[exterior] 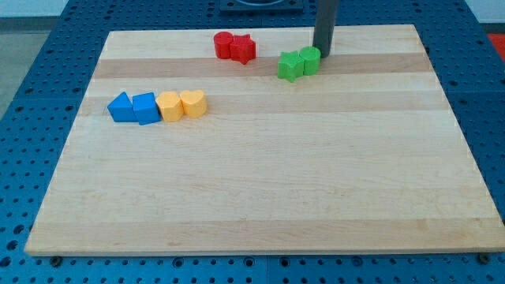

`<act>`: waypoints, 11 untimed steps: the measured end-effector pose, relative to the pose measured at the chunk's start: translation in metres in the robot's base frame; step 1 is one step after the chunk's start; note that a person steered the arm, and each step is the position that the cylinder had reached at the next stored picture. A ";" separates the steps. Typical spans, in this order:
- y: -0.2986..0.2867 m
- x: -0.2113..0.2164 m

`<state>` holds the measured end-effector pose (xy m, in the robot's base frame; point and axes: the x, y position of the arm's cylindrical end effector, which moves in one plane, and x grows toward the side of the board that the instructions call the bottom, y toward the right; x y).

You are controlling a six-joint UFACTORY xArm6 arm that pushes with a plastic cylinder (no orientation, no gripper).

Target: Place the arm to the top of the blue cube

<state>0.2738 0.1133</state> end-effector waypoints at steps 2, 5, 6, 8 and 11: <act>0.030 0.053; -0.041 0.076; -0.087 0.076; -0.182 0.076; -0.314 0.076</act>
